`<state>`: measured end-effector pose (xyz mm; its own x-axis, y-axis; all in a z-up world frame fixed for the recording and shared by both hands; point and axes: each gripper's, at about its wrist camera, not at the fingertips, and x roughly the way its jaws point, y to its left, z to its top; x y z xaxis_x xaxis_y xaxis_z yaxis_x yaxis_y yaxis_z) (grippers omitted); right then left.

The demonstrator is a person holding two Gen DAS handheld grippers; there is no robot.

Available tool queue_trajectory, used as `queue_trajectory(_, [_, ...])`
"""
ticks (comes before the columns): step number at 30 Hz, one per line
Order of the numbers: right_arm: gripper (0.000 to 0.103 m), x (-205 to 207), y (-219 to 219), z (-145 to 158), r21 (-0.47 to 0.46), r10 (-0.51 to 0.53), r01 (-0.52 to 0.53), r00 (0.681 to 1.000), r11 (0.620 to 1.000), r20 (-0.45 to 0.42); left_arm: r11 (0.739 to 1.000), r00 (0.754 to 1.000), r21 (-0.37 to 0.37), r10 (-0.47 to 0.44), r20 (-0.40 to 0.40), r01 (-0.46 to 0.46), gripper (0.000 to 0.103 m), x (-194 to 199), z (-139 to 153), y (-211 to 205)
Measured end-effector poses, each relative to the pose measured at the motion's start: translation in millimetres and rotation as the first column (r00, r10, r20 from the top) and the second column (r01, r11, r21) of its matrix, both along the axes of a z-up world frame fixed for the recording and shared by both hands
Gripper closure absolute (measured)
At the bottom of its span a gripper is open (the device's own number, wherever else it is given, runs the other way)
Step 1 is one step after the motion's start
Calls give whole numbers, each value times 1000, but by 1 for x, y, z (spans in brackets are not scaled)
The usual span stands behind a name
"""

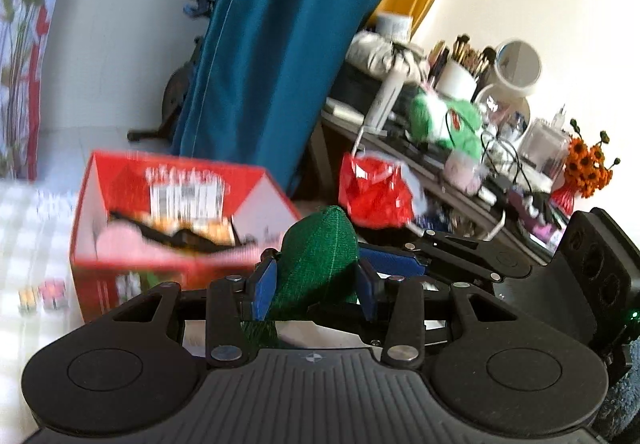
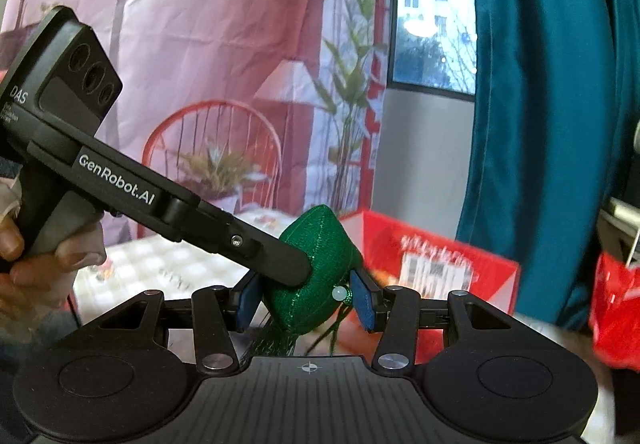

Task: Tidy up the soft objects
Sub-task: 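Lower the green pouch into the box and open both grippers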

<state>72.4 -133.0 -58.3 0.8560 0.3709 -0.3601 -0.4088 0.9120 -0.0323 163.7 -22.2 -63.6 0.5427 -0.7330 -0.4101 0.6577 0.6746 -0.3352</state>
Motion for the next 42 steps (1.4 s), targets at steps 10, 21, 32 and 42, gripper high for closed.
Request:
queue_trajectory(10, [58, 58, -16, 59, -87, -12, 25, 989, 996, 147, 1000, 982, -3, 6, 187, -5, 58, 53, 52, -21])
queue_trajectory(21, [58, 136, -37, 8, -49, -120, 124, 990, 991, 72, 998, 999, 31, 54, -10, -53, 58, 125, -12, -47])
queue_trajectory(32, [58, 152, -33, -61, -42, -123, 119, 988, 992, -94, 993, 990, 84, 90, -112, -81, 58, 142, -69, -43])
queue_trajectory(42, [60, 170, -27, -74, -134, -156, 144, 984, 981, -86, 992, 986, 74, 110, -128, -101, 57, 161, -71, -50])
